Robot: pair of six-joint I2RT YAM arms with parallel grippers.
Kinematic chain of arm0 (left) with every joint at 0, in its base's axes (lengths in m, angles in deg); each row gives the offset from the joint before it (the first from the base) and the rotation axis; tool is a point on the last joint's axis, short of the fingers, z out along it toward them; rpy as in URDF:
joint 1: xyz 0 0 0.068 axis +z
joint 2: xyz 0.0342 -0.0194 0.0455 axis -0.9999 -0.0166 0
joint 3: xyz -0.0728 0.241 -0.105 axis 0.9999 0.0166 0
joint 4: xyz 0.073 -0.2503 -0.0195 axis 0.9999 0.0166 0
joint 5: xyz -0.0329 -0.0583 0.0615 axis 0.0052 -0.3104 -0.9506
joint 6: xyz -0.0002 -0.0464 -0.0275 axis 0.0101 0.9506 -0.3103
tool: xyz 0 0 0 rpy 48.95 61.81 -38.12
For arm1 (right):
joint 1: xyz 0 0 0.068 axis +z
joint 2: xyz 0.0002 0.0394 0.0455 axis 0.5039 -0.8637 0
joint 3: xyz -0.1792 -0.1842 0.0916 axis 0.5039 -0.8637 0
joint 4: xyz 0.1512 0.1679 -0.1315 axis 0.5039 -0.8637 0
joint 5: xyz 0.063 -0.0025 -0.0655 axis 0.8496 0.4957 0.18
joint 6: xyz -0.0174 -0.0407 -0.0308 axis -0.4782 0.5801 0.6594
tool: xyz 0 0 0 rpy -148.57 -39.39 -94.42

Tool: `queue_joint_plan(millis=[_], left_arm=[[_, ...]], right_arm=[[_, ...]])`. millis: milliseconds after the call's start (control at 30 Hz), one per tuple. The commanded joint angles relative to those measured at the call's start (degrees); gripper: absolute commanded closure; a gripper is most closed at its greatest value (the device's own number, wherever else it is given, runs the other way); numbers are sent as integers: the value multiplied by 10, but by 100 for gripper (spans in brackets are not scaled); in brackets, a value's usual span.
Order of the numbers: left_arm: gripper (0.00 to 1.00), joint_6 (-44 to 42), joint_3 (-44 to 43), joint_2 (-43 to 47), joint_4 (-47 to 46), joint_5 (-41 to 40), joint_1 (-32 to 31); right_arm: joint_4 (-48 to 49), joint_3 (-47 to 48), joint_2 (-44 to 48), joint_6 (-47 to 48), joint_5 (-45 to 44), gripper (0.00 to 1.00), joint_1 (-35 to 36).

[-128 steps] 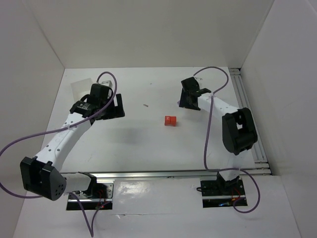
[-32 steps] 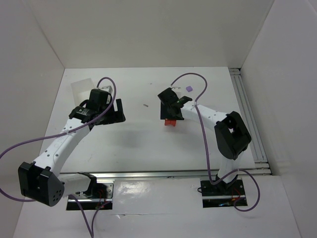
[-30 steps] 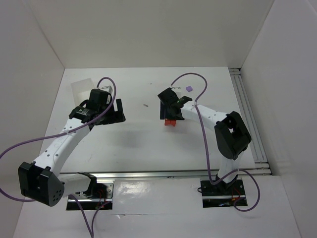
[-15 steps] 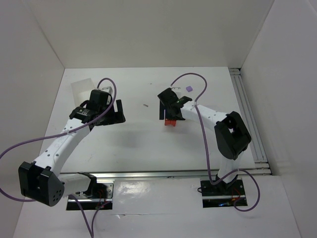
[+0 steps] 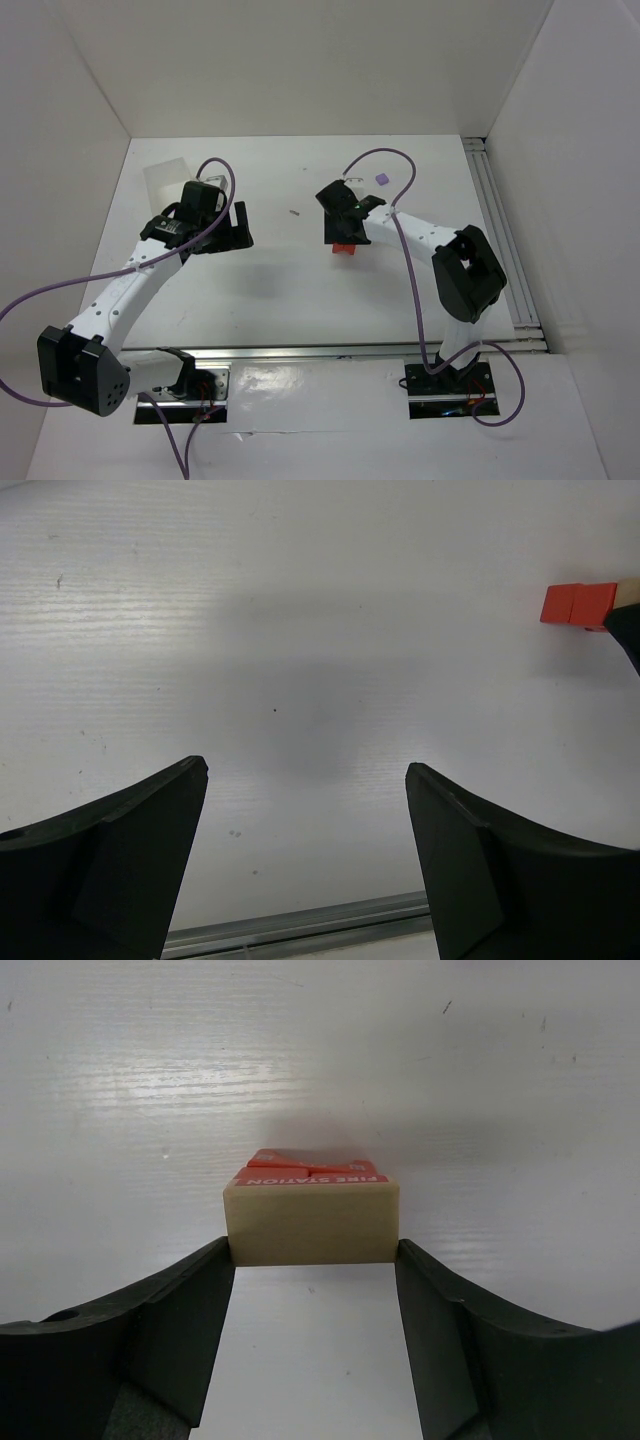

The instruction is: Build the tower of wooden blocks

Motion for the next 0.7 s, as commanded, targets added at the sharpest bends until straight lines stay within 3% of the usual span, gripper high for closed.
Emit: queue_joint_plan(millis=[0,667], left_arm=[[7,2,2,17,-11,-2,-2],[7,2,2,17,-11,3,-2]], right_arm=[[-19,16,10,-8,-16,29,7],[-35,32,10,-18,-35,30,23]])
